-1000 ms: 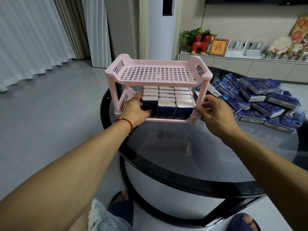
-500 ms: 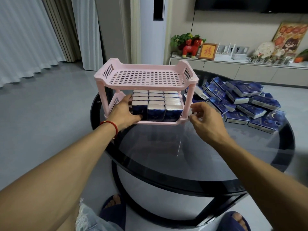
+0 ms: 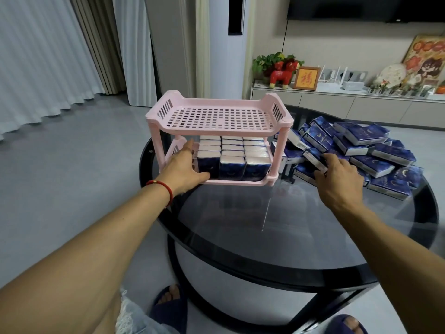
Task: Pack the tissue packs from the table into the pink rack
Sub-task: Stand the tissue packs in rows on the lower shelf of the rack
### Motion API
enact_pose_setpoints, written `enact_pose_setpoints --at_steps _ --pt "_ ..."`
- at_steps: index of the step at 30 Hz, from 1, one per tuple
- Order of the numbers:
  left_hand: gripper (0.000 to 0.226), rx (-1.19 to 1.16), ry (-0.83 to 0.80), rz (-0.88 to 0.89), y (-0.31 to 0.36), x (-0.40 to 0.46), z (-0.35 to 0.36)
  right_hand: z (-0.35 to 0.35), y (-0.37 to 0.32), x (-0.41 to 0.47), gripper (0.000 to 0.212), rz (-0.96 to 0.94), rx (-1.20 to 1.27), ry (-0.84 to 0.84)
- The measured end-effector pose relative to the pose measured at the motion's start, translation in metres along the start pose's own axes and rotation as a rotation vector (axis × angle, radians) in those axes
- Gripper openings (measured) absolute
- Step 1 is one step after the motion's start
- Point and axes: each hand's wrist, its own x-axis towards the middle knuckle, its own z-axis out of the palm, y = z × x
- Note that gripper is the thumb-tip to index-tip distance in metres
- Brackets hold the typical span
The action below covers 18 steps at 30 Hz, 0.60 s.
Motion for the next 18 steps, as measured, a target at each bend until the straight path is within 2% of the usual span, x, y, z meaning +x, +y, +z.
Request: enact_pose_setpoints --at_steps 3,7,9,11,12,14,15,18 --pt "0.093 0.133 -0.024 -0.030 0.016 -0.022 -0.014 -0.006 0.002 0.000 0.032 0.002 0.006 0.099" --pt "0.050 0.207 0.085 0.133 0.042 -0.070 -0.030 -0.033 -0.007 -0.016 0.035 0.039 0.218 0.232" --pt "0.036 0.135 0.153 0.173 0.051 -0.085 -0.027 -0.053 -0.023 -0.033 0.036 -0.081 0.307 0.279" --pt "0.021 -0.138 0.076 0.098 0.060 -0.093 -0.018 -0.071 -0.044 -0.060 0.033 -0.332 0.336 0.292" --pt "0.018 -0.361 -0.036 0.049 0.064 -0.095 -0.014 -0.077 -0.055 -0.076 0.033 -0.467 0.309 0.291" --pt "0.024 -0.823 -0.259 -0.006 0.073 -0.100 -0.008 -0.076 -0.074 -0.102 0.035 -0.672 0.239 0.265" --pt "0.028 -0.967 -0.314 -0.007 0.075 -0.100 -0.007 -0.072 -0.082 -0.110 0.037 -0.736 0.217 0.231" --pt "0.029 -1.082 -0.281 -0.032 0.070 -0.095 -0.012 -0.059 -0.097 -0.119 0.043 -0.832 0.187 0.100"
